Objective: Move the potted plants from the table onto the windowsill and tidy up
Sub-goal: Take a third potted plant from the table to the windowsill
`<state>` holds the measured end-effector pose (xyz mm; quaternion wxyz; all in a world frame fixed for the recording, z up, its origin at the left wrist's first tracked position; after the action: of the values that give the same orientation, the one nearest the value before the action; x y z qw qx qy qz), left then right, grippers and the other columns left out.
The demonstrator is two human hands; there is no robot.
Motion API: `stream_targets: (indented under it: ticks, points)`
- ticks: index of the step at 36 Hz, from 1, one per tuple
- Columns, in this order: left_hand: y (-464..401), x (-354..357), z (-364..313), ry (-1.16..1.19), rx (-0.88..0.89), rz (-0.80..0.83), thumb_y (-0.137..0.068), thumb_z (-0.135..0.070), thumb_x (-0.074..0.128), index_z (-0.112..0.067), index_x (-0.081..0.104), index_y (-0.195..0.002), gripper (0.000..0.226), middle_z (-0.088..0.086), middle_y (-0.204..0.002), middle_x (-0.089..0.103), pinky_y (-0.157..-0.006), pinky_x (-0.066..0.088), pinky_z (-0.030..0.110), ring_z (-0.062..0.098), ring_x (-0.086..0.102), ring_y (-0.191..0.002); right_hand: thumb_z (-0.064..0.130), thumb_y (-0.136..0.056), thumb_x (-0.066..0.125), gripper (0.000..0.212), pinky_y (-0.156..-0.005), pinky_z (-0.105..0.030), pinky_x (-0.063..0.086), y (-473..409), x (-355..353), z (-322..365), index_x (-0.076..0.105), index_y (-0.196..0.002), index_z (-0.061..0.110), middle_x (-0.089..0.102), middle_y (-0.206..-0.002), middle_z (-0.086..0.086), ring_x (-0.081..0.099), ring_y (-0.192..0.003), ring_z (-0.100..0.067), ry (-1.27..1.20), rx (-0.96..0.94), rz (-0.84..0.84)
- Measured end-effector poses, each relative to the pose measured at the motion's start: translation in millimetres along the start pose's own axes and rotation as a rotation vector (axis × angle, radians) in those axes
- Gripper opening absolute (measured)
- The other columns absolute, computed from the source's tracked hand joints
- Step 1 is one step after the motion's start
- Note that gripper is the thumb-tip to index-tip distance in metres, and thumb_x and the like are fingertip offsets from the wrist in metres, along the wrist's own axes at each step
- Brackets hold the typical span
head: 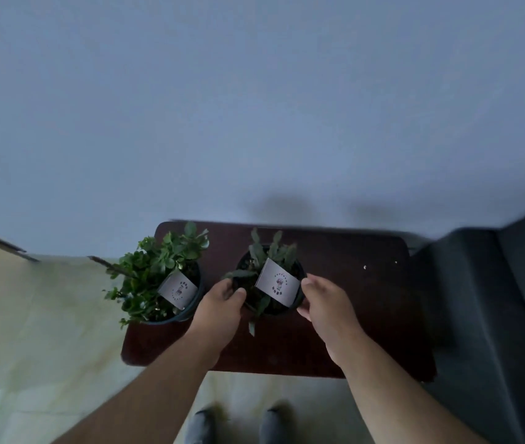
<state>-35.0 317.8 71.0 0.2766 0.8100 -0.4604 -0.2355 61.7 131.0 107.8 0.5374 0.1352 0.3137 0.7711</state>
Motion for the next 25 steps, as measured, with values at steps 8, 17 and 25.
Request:
stream_targets:
  ticks: [8, 17, 25]
  points:
    - [123, -51, -91, 0.112, 0.195, -0.146, -0.093, -0.033, 0.064, -0.04, 0.066, -0.096, 0.008, -0.011, -0.105, 0.075, -0.095, 0.055, 0.037, 0.012, 0.072, -0.1, 0.017, -0.102, 0.053, 0.033, -0.081, -0.028, 0.058, 101, -10, 120, 0.066, -0.082, 0.04, 0.07, -0.092, 0.017, 0.066, -0.09, -0.001, 0.048, -0.294, 0.008]
    - [228, -138, -137, 0.397, 0.409, -0.361, -0.099, -0.012, 0.057, -0.015, 0.07, -0.105, 0.014, 0.002, -0.096, 0.079, -0.091, 0.058, 0.038, 0.02, 0.075, -0.094, 0.018, -0.096, 0.06, 0.022, -0.09, -0.045, 0.061, 170, 58, 195, 0.079, -0.105, 0.026, 0.079, -0.103, 0.009, 0.074, -0.099, -0.011, 0.023, -0.488, 0.123]
    - [290, -256, -113, 0.478, 0.469, -0.523, -0.1, -0.017, 0.057, -0.018, 0.07, -0.11, 0.017, -0.001, -0.105, 0.078, -0.094, 0.057, 0.041, 0.018, 0.072, -0.103, 0.012, -0.099, 0.059, 0.025, -0.083, -0.036, 0.062, 231, 181, 216, 0.078, -0.102, 0.028, 0.079, -0.097, 0.012, 0.075, -0.088, -0.003, 0.038, -0.569, 0.329]
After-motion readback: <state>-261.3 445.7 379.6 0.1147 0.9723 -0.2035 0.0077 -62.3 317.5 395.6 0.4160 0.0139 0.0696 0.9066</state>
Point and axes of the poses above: each hand's wrist, its own y-axis away from the middle knuckle, its own x-axis out of the palm, z = x × y, the point moved 10 cm from there along -y, towards the middle knuckle
